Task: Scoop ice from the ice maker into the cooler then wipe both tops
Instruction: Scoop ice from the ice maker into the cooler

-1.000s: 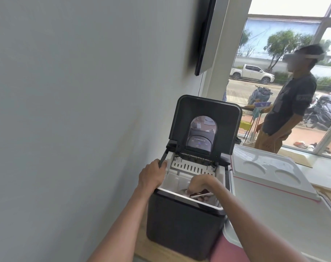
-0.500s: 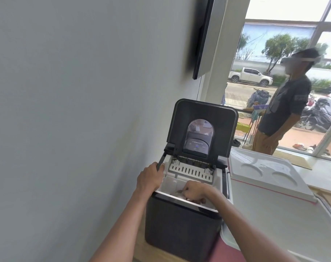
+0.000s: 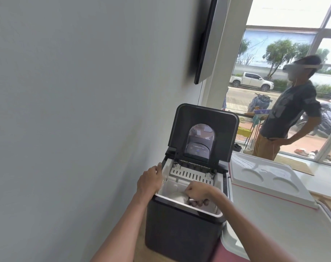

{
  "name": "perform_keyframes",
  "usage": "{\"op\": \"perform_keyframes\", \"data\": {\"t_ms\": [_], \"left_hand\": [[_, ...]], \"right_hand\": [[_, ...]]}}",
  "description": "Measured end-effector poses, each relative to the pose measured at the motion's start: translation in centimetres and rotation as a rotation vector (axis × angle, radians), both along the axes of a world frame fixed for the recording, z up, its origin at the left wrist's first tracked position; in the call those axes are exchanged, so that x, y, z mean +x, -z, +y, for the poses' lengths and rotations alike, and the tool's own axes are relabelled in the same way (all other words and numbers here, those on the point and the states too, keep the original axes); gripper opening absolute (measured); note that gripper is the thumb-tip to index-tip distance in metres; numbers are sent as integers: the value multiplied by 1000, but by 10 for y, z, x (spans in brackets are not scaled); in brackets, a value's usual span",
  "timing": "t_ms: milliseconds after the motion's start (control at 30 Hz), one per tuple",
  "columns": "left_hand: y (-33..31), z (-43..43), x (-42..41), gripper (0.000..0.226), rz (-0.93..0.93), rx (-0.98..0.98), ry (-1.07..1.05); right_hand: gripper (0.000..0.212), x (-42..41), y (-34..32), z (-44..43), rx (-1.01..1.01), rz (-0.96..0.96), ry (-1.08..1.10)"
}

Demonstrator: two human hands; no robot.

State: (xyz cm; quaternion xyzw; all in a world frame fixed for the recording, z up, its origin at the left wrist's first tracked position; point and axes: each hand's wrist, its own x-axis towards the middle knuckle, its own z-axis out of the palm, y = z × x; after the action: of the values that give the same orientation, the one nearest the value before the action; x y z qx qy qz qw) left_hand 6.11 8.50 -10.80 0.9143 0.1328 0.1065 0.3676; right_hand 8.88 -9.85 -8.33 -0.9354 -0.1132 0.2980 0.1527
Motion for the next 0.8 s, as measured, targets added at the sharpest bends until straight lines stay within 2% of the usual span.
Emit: {"op": "perform_keyframes", "data": {"t_ms": [167,467,800], "left_hand": [[-5,-1,-2,54,27,58,3],[0,-1,1,61,45,-53,-40],[3,-3,3,64,48,-80,-83]], "right_hand": [[36,-9,-16,-14,117,28,43],[35,-23,-23,-27,299,31,134],[36,-30,-28,-28,311,108,187]]}}
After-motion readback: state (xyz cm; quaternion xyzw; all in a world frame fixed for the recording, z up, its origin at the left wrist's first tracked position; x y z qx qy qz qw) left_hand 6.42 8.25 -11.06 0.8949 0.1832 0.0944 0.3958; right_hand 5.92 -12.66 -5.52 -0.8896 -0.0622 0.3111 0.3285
